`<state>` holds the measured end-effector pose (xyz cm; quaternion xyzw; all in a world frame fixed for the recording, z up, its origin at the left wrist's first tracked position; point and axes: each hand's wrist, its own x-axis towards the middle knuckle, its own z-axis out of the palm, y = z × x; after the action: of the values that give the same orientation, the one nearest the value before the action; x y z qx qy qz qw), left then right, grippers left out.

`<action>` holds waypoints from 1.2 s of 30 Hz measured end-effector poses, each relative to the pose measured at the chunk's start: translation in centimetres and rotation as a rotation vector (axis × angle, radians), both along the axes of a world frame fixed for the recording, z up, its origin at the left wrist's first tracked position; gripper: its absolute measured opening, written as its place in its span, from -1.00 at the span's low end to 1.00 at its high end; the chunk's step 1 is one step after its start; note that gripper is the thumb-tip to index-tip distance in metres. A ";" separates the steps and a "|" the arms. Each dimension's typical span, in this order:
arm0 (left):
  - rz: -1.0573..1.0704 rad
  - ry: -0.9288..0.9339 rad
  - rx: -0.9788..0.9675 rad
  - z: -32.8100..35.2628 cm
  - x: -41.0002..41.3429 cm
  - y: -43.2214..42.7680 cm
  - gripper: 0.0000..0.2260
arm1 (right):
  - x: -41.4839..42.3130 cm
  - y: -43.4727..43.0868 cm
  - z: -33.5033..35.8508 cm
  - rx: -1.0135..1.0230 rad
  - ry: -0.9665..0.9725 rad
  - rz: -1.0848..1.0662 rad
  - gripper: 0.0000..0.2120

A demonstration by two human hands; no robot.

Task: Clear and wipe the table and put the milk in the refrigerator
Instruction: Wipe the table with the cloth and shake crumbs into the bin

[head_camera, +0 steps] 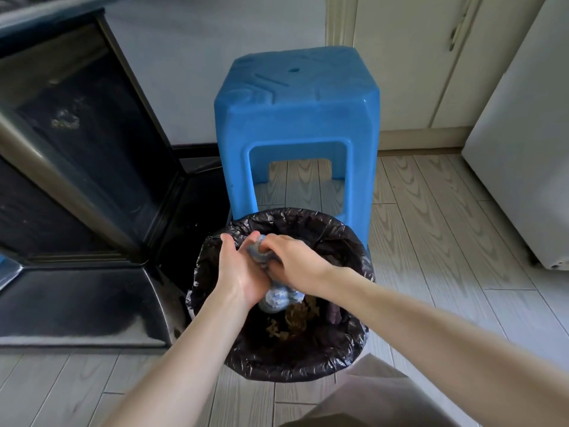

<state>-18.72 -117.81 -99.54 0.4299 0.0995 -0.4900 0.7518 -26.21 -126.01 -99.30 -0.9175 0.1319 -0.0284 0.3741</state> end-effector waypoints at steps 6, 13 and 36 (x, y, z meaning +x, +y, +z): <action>-0.135 -0.119 -0.003 0.9 0.2 1.2 -0.44 | -0.5 -3.5 -0.2 -0.032 0.140 -0.214 -0.79; -0.136 -0.139 -0.069 1.4 0.0 0.3 -0.41 | -0.4 -2.2 1.1 -0.051 0.201 0.052 -0.83; -0.568 -1.627 0.571 3.8 3.5 2.5 -0.78 | -1.1 -7.1 3.7 0.028 0.286 0.156 -0.78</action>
<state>-15.21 -115.36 -95.76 0.8217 -0.4542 -0.1586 0.3055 -27.27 -133.12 -95.60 -0.9143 0.1124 0.1335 0.3654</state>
